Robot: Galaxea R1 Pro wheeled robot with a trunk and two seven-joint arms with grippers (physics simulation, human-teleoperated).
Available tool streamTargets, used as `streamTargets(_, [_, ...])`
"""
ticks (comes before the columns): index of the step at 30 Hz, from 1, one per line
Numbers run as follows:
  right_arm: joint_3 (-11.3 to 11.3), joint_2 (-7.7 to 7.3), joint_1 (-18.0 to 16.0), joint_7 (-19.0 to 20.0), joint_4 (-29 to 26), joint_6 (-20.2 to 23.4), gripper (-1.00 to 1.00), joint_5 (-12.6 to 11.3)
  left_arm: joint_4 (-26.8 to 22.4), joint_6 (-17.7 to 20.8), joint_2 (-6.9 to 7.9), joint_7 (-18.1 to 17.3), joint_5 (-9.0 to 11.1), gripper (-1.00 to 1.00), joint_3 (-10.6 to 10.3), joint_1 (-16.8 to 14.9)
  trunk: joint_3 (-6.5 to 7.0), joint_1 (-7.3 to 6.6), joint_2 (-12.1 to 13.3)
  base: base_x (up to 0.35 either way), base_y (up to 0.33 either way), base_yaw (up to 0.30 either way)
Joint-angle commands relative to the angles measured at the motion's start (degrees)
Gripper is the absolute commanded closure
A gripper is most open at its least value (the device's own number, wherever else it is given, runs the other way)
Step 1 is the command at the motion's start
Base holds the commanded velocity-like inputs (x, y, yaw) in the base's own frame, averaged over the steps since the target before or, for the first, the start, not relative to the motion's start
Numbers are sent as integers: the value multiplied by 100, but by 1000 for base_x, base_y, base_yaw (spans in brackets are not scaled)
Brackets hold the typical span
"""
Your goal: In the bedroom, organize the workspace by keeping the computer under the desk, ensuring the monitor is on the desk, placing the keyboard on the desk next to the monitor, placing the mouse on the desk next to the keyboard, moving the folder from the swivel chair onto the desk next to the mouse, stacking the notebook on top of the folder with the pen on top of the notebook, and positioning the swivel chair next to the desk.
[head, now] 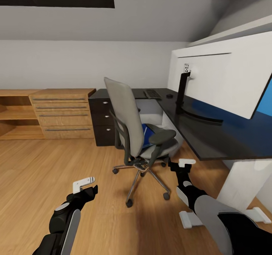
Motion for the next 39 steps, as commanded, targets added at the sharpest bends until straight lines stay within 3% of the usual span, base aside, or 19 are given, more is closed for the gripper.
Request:
streamTargets(1, [4,1,-4,-40,6,-9,-100,32,-6,20,-3,42,61,-100,4,-4,-6,1,-2,220,-1,0])
streamTargets(25, [4,0,-4,-40,6,-15,-100,32,-6,26,-3,42,61,-100,9,-5,-6,1,-2,123,0,2])
streamTargets(39, [4,4,-4,-40,6,-20,-100,32,-6,27,-3,42,61,-100,29,-4,-6,1,-2,2,0,240])
